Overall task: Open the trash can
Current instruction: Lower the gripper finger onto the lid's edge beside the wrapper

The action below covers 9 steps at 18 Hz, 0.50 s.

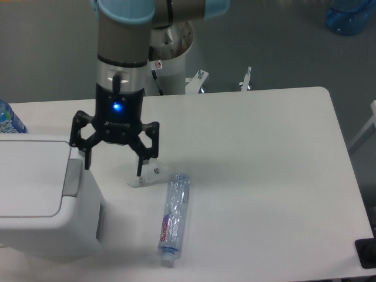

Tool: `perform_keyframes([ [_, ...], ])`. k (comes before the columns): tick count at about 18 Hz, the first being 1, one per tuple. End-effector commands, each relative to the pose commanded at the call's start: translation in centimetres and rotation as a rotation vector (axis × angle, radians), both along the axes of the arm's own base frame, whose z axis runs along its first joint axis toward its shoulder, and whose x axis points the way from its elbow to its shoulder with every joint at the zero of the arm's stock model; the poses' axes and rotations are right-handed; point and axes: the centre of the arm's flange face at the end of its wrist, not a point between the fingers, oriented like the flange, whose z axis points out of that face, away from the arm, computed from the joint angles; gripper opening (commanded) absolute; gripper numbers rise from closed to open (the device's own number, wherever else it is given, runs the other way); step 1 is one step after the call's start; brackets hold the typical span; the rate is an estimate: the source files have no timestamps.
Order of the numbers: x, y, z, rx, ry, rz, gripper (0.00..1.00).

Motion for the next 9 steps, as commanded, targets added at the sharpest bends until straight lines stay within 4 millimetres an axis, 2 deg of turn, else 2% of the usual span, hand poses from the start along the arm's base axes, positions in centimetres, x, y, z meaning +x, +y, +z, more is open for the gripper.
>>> perform_keyframes([
  [9, 0.3, 0.6, -1.0, -0.013, -0.014, -0.004, 1.00],
])
